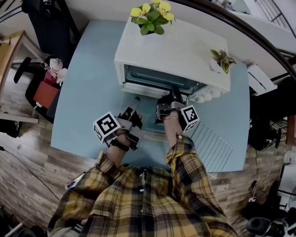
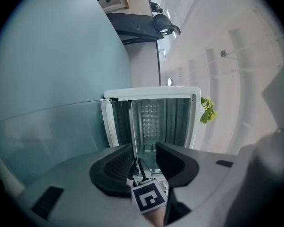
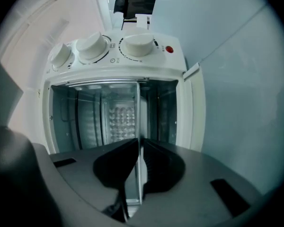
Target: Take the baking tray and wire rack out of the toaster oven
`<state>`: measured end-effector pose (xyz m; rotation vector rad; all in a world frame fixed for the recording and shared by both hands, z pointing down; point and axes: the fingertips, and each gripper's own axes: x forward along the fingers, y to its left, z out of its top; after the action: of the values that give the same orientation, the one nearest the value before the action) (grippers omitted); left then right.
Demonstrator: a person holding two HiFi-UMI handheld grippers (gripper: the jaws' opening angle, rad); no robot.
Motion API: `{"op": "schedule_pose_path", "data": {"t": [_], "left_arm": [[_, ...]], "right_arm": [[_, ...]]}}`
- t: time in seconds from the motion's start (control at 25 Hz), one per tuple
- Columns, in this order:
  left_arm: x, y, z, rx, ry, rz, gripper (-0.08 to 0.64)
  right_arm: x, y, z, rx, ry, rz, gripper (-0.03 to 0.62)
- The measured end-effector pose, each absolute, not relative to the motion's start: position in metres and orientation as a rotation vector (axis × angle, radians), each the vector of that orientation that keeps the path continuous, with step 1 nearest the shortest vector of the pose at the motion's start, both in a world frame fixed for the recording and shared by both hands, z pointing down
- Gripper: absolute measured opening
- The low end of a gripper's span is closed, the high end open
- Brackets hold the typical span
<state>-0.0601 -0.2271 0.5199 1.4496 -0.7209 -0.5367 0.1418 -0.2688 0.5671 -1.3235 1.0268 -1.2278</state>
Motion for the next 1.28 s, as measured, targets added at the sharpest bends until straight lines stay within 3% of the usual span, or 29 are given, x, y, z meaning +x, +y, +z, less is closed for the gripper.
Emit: {"op": "schedule_pose_path", "data": {"t": [0.88, 1.28], "left_arm": [[-0.059, -0.21, 0.547, 1.347, -0.745, -0.488, 0.138], [-0.071, -0.198, 0.548, 1.295, -0.778, -0.555, 0.061]], "right_arm": [[0.101, -0.161, 0.552, -1.251, 1.023, -1.414, 0.031], [0.09, -0.138, 0.545, -1.231, 1.064, -1.423, 0.023]]}}
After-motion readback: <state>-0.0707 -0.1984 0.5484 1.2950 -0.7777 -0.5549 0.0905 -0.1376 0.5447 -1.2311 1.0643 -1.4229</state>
